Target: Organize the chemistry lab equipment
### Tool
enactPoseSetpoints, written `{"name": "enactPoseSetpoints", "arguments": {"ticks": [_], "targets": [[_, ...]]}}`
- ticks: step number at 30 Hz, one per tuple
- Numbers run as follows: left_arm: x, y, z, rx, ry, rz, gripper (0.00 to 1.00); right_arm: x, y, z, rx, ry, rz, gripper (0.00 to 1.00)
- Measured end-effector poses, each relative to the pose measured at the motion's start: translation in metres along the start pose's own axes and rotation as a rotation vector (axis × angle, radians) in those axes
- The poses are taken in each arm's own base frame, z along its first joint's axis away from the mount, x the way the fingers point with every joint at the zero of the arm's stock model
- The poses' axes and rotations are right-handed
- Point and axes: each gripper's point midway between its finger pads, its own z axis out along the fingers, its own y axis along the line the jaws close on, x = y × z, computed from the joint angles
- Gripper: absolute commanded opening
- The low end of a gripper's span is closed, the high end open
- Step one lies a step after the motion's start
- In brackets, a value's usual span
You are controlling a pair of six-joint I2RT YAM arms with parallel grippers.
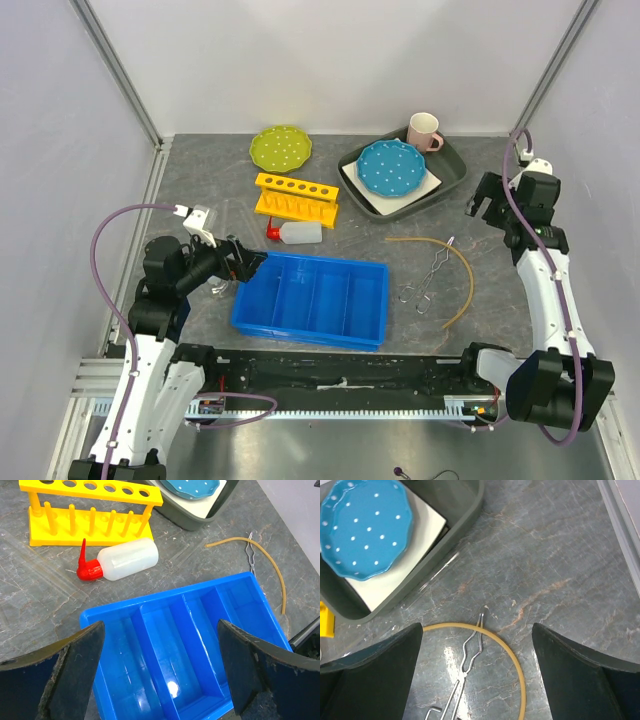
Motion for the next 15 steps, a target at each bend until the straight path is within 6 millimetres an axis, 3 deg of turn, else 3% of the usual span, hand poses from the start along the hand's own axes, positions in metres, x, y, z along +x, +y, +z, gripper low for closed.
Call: {"name": "enactPoseSetpoints", "arguments": {"ticks": [6,15], "targets": [[0.000,0.000,0.000,0.000,0.000,0.000,1.00,-0.013,0.026,-0.003,-0.174,-0.025,-0.189,0.98],[0.000,0.000,0.000,0.000,0.000,0.001,1.00,-0.010,0.096,-0.020,-0.620,-0.036,-0.769,0.98]]}}
